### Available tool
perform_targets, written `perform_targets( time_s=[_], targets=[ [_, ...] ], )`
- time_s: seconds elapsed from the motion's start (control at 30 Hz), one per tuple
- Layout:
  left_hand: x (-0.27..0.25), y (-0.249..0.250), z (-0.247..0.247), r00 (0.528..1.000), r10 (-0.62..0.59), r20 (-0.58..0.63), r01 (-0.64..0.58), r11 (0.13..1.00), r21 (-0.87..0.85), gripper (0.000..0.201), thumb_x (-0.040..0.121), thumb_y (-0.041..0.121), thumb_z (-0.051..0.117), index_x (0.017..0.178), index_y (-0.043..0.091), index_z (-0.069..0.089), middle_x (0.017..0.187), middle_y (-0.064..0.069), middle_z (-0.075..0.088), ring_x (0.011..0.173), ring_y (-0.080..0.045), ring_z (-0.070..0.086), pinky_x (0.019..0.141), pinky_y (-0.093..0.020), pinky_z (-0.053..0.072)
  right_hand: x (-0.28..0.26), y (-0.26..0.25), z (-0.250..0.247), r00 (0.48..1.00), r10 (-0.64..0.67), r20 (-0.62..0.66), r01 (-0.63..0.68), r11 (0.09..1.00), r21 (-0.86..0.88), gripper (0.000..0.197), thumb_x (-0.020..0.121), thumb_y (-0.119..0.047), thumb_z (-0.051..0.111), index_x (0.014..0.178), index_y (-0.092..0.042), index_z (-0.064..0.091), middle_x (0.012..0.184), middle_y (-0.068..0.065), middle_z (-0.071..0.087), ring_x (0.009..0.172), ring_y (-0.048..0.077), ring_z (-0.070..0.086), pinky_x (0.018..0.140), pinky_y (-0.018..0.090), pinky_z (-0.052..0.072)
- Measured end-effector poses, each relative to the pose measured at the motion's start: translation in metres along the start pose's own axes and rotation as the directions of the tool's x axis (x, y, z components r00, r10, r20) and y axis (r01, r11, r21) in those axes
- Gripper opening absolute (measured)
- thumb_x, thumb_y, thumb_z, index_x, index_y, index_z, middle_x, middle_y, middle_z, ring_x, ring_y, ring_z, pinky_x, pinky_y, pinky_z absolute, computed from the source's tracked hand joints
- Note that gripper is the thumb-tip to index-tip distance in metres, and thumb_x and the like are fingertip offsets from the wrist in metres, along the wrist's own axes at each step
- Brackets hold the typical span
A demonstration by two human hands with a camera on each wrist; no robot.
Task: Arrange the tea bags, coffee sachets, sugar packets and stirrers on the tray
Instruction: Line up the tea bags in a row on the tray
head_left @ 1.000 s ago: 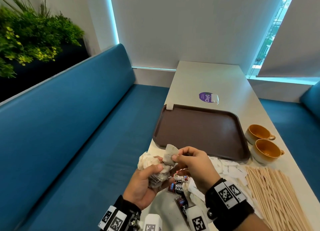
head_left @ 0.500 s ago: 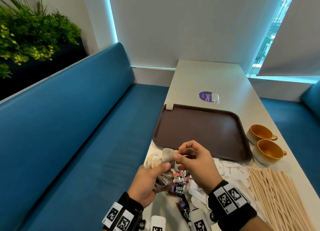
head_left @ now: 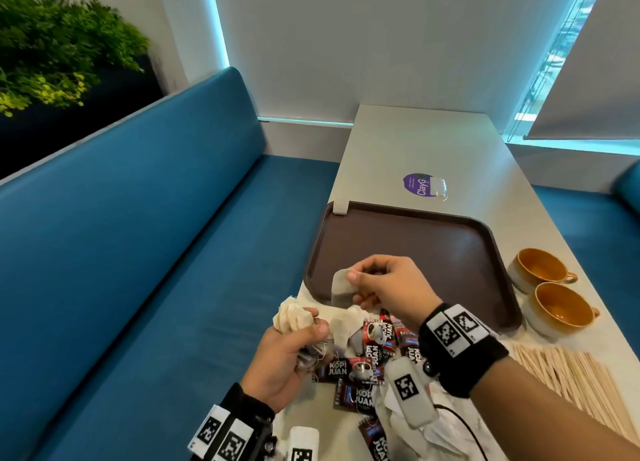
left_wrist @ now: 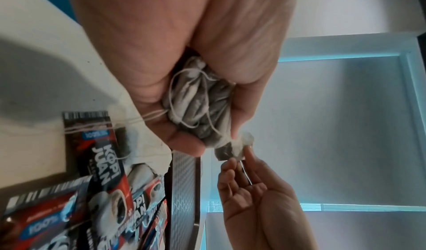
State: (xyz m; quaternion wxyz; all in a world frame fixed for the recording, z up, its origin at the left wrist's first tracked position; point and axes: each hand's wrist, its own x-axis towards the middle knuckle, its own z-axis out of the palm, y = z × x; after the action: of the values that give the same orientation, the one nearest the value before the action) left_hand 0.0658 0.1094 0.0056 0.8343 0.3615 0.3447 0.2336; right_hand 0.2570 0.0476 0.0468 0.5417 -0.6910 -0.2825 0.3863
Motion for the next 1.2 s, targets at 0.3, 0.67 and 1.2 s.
perform_targets(
  time_s=[0.3, 0.67, 1.2],
  targets=[
    [0.019, -0.009, -0.018, 0.996, -0.001, -0.094, -0.009, 0.995, -0.099, 0.033, 0.073, -0.003, 0.075, 0.103, -0.001, 0.064, 0.093, -0.022, 0.069, 0.085, -0.036, 0.069, 0.083, -0.046, 0.061, 0.136, -0.005, -0.037, 0.978, -0.087, -0.187, 0.040, 0.969, -0.244, 0.007, 0.090, -0.012, 0.074, 0.085, -0.008, 0.073, 0.086, 0.017, 0.075, 0.065, 0.021, 0.069, 0.067, 0.034, 0.062],
    [0.036, -0.012, -0.029, 0.995, -0.059, -0.082, 0.053, 0.996, -0.068, 0.040, 0.075, -0.002, 0.077, 0.113, 0.000, 0.063, 0.091, -0.029, 0.071, 0.079, -0.038, 0.071, 0.068, -0.041, 0.060, 0.227, 0.004, -0.018, 0.994, 0.102, -0.026, -0.105, 0.938, -0.330, 0.012, 0.090, -0.011, 0.076, 0.095, -0.001, 0.074, 0.078, 0.016, 0.073, 0.063, 0.018, 0.065, 0.057, 0.028, 0.056],
    [0.049, -0.016, -0.043, 0.994, 0.058, -0.094, -0.041, 0.984, 0.173, 0.048, 0.041, 0.012, 0.090, 0.087, 0.017, 0.078, 0.087, -0.018, 0.077, 0.087, -0.035, 0.076, 0.086, -0.041, 0.055, 0.305, 0.011, -0.012, 0.959, 0.063, -0.276, -0.153, 0.935, -0.319, 0.018, 0.089, -0.015, 0.079, 0.073, -0.015, 0.070, 0.081, 0.010, 0.071, 0.056, 0.020, 0.066, 0.040, 0.022, 0.051]
  ],
)
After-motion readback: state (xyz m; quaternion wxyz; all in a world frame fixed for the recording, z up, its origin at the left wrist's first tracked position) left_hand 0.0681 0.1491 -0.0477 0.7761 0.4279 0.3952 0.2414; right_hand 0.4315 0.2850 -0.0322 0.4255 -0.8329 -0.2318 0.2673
